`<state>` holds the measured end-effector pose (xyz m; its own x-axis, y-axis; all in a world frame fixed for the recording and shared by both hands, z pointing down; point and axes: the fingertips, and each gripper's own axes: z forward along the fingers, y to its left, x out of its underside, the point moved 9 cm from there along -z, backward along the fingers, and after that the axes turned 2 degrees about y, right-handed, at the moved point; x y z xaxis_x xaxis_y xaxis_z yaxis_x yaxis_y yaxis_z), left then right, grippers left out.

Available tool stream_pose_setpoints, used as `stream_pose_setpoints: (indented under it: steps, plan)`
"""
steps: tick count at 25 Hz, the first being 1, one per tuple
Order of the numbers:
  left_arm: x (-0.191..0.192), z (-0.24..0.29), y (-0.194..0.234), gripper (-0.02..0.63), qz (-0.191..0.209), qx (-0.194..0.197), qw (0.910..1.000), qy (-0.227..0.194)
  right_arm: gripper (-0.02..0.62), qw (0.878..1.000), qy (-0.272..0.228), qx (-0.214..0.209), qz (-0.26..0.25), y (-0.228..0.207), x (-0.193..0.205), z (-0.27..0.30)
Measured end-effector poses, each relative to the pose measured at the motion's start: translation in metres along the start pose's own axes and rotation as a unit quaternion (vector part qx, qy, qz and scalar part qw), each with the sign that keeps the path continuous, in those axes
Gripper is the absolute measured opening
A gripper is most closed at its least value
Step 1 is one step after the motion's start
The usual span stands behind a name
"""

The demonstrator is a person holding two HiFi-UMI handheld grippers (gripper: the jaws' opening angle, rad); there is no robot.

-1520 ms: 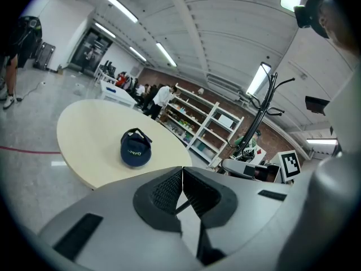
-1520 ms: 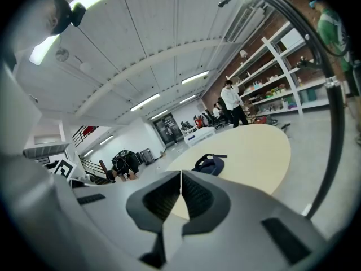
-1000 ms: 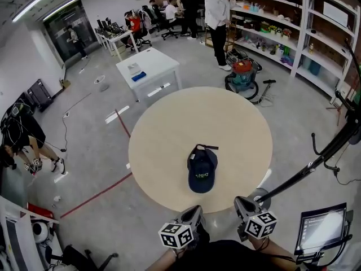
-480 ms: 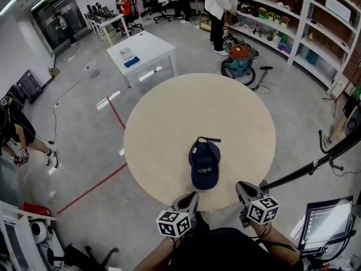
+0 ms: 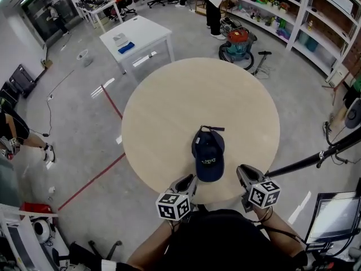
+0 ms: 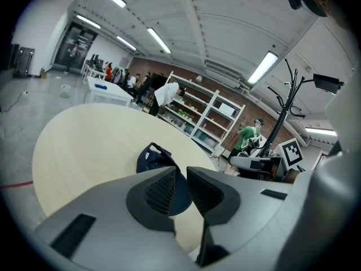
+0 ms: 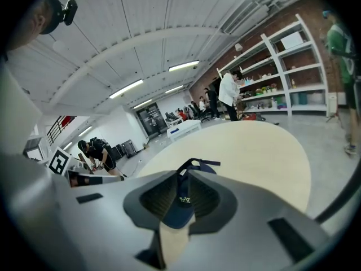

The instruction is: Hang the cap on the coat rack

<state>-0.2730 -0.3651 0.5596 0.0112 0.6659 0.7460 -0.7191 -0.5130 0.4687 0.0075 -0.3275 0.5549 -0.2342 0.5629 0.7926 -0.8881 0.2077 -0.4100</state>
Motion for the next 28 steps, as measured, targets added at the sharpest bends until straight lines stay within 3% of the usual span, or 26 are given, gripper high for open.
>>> stream_pose_setpoints:
  steps: [12, 21, 28]
  plan:
    - [-0.002, 0.034, 0.044, 0.115, 0.01, -0.001, 0.9983, 0.057, 0.13, 0.998, 0.051, 0.022, 0.015, -0.01, 0.008, 0.046]
    - [0.006, 0.071, 0.057, 0.127, 0.016, 0.013, 0.9944, 0.103, 0.135, 0.993, 0.102, 0.036, 0.047, -0.022, 0.026, 0.085]
    - [0.012, 0.095, 0.066, 0.128, 0.021, -0.001, 0.9911, 0.131, 0.137, 0.989, 0.136, 0.052, 0.029, -0.025, 0.04, 0.105]
